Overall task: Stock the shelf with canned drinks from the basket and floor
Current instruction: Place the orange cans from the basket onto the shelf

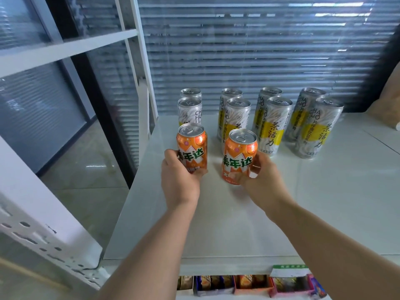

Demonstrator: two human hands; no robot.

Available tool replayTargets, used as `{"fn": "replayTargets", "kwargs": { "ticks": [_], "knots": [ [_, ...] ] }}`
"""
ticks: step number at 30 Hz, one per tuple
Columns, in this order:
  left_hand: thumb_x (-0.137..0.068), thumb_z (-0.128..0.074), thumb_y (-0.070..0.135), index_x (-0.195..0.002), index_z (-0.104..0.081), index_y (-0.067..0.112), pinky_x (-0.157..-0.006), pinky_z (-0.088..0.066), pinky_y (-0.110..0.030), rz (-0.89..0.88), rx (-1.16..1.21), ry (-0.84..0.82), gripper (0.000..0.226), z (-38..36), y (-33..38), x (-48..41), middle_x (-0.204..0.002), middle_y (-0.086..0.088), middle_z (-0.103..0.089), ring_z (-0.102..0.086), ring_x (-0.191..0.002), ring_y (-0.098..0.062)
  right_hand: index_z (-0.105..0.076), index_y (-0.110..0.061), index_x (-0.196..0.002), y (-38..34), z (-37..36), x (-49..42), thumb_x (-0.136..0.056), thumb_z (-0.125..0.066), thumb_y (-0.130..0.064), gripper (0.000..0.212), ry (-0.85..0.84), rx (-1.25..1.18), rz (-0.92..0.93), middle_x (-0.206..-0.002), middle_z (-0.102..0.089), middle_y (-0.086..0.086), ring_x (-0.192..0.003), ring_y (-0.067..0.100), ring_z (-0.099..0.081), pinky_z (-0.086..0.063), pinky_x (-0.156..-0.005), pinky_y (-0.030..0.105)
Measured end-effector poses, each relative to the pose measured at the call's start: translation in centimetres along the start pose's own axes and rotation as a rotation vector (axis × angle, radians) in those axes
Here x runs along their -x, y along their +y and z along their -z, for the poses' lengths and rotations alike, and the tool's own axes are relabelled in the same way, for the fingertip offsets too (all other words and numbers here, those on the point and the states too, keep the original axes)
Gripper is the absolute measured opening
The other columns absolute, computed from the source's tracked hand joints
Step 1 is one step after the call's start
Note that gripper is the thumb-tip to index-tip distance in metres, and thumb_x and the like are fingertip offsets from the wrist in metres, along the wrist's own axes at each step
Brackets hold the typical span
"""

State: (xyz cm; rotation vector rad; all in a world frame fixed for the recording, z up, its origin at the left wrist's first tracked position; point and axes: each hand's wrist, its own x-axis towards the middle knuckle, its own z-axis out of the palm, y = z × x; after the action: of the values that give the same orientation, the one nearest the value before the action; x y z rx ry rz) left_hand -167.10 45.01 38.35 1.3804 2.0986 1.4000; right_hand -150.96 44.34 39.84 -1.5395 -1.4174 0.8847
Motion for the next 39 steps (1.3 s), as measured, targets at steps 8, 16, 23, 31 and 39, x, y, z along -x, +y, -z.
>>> {"fn": "replayTargets", "kwargs": {
  "ticks": [8, 16, 23, 31, 39],
  "knots": [
    [-0.063, -0.086, 0.027, -0.104, -0.044, 0.012, -0.069, -0.042, -0.031, -0.017, -0.005, 0.016, 0.061, -0.2, -0.4, -0.1, -0.107, -0.008, -0.061, -0.060, -0.094, -0.028, -0.050, -0.022, -0.127, 0.1, -1.4, -1.6, -0.083, -0.071, -0.012, 0.049, -0.006, 0.053, -0.013, -0.111, -0.063, -0.008, -0.108, 0.016, -0.059, -0.047, -0.089, 0.032],
    [-0.064, -0.086, 0.027, -0.107, -0.044, 0.011, -0.069, -0.039, -0.027, -0.021, 0.001, 0.004, 0.062, -0.1, -0.4, -0.1, -0.110, -0.008, -0.060, -0.059, -0.096, -0.027, -0.052, -0.035, -0.128, 0.5, -2.8, -1.7, -0.076, -0.066, -0.042, 0.054, 0.008, 0.123, 0.008, -0.118, -0.064, -0.006, -0.109, 0.022, -0.061, -0.049, -0.096, 0.048],
    [-0.063, -0.086, 0.026, -0.104, -0.043, 0.013, -0.070, -0.040, -0.028, -0.018, 0.010, -0.006, 0.061, -0.1, -0.4, -0.1, -0.109, -0.008, -0.060, -0.060, -0.096, -0.026, -0.057, -0.035, -0.122, 0.6, -2.7, -2.1, -0.088, -0.064, -0.036, 0.035, -0.029, 0.149, -0.019, -0.116, -0.063, -0.013, -0.106, 0.018, -0.059, -0.045, -0.098, 0.052],
    [-0.066, -0.085, 0.025, -0.107, -0.043, 0.011, -0.070, -0.038, -0.026, -0.028, -0.011, -0.009, 0.060, 0.1, -0.1, 0.1, -0.112, -0.008, -0.059, -0.059, -0.099, -0.026, -0.055, -0.043, -0.121, 0.5, -3.0, -1.9, -0.087, -0.063, -0.042, 0.035, -0.017, 0.171, -0.002, -0.120, -0.064, -0.018, -0.110, 0.023, -0.056, -0.043, -0.099, 0.053],
    [-0.065, -0.086, 0.025, -0.108, -0.043, 0.012, -0.071, -0.039, -0.026, -0.016, -0.005, -0.014, 0.063, 0.2, 0.0, 0.1, -0.113, -0.007, -0.059, -0.059, -0.099, -0.025, -0.052, -0.043, -0.125, 0.4, -2.9, -1.6, -0.087, -0.063, -0.044, 0.040, -0.011, 0.213, -0.008, -0.114, -0.064, -0.017, -0.110, 0.023, -0.057, -0.045, -0.098, 0.050]
  ]
}}
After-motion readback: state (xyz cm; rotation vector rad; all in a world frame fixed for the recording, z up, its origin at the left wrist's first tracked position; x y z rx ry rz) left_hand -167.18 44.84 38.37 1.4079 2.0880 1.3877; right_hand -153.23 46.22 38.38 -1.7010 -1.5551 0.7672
